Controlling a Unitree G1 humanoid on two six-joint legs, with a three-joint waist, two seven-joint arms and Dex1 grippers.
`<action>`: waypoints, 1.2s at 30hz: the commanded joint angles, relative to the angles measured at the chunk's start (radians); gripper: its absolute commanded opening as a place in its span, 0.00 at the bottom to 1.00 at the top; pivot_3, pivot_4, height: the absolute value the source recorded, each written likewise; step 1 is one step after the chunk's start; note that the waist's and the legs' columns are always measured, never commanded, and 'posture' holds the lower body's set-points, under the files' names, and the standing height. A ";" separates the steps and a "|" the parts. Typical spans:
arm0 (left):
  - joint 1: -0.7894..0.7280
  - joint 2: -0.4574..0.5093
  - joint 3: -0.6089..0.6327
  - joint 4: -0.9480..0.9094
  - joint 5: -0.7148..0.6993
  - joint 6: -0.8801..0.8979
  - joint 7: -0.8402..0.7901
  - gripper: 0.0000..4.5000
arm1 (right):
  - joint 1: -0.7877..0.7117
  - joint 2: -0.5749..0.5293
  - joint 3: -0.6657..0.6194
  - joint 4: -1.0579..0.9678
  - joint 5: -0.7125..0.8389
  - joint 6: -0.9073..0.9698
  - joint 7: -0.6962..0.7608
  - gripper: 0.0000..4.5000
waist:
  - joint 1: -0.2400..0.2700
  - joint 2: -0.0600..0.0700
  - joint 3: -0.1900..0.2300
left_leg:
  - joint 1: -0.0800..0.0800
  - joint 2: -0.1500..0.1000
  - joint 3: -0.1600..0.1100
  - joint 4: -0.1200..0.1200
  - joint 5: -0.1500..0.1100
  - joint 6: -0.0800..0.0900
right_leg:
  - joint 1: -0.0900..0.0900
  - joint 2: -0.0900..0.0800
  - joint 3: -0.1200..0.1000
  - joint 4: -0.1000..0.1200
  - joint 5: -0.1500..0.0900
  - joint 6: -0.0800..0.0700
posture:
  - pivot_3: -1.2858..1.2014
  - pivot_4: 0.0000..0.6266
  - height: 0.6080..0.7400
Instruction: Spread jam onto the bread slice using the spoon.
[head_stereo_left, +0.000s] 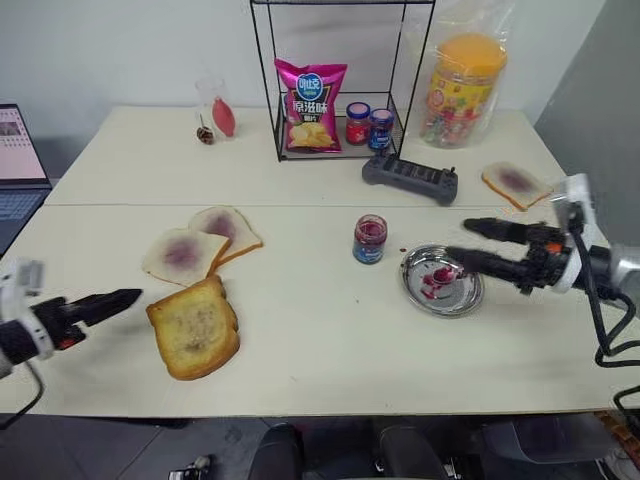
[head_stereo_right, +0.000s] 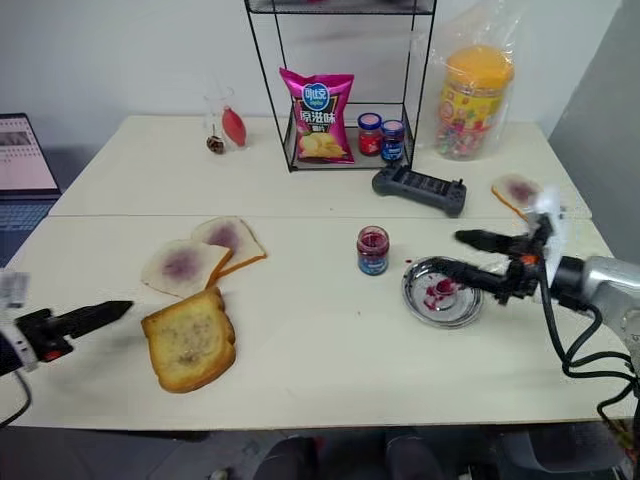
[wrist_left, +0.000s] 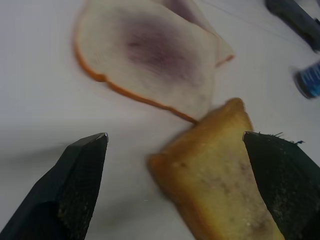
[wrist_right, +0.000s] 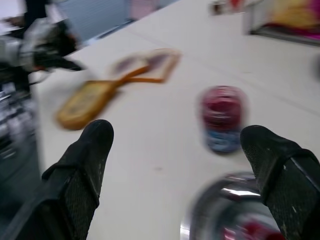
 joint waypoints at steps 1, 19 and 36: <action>-0.068 0.000 -0.144 -0.001 0.087 -0.060 -0.066 1.00 | -0.051 0.035 0.080 -0.077 0.049 0.039 0.027 0.99 | 0.006 0.000 0.000 | -0.001 0.000 0.000 0.000 0.000 0.000 | -0.001 0.000 0.000 0.000 0.000 0.000 | 0.52 0.24 1.00; -0.049 0.034 -0.330 0.004 0.294 -0.263 -0.231 0.62 | 0.013 0.075 0.126 -0.141 -0.001 0.015 0.005 1.00 | 0.011 0.000 0.000 | -0.002 -0.002 0.005 0.001 -0.003 -0.004 | -0.002 -0.004 0.004 0.000 -0.003 0.005 | 0.52 0.24 1.00; -0.123 0.042 -0.310 -0.256 0.229 -0.152 -0.249 0.00 | 0.063 0.060 0.062 -0.149 0.019 0.023 -0.005 1.00 | 0.021 -0.002 0.001 | -0.003 -0.002 0.003 0.003 -0.003 -0.004 | -0.001 -0.004 0.002 0.000 -0.003 0.006 | 0.52 0.24 1.00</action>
